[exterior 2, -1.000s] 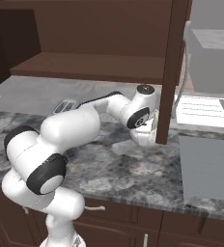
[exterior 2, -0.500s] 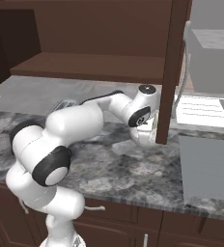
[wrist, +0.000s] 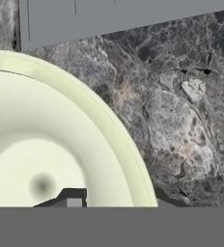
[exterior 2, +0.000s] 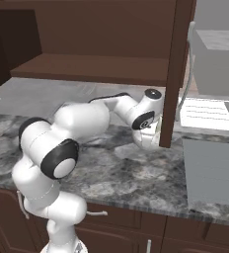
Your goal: Pick up the bowls on the counter and stack them on top of one another in the open cabinet. Place the smaller bowl on top of the larger bowl.
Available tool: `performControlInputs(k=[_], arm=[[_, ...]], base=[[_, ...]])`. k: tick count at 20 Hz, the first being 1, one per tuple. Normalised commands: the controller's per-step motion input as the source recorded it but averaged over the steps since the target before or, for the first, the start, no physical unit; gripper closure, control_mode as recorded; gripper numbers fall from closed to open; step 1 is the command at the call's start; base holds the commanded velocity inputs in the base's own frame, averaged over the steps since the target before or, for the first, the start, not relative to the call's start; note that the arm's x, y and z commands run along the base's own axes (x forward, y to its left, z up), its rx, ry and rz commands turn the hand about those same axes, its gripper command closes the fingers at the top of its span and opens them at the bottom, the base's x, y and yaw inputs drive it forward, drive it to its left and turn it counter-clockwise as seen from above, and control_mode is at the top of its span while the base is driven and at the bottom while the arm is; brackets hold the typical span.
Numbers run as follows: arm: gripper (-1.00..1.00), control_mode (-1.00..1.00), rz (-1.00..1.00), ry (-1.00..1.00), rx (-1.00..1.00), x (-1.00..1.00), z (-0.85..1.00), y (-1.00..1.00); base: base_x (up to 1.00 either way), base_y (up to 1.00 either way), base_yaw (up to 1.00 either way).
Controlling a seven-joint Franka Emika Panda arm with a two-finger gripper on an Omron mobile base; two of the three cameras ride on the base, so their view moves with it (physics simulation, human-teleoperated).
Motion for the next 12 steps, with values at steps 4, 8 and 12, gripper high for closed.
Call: performControlInputs(k=[4,8,12], arm=[[1.00,-1.00,0.00,0.00,0.04,0.43,-0.16,0.00],[1.00,-1.00,0.00,-0.01,0.00,0.33,-0.21,-0.01],[1.00,-1.00,0.00,-0.01,-0.01,0.05,-0.06,-0.01]], base=[[0.00,0.00,0.00],[0.00,0.00,0.00],[0.00,0.00,0.00]])
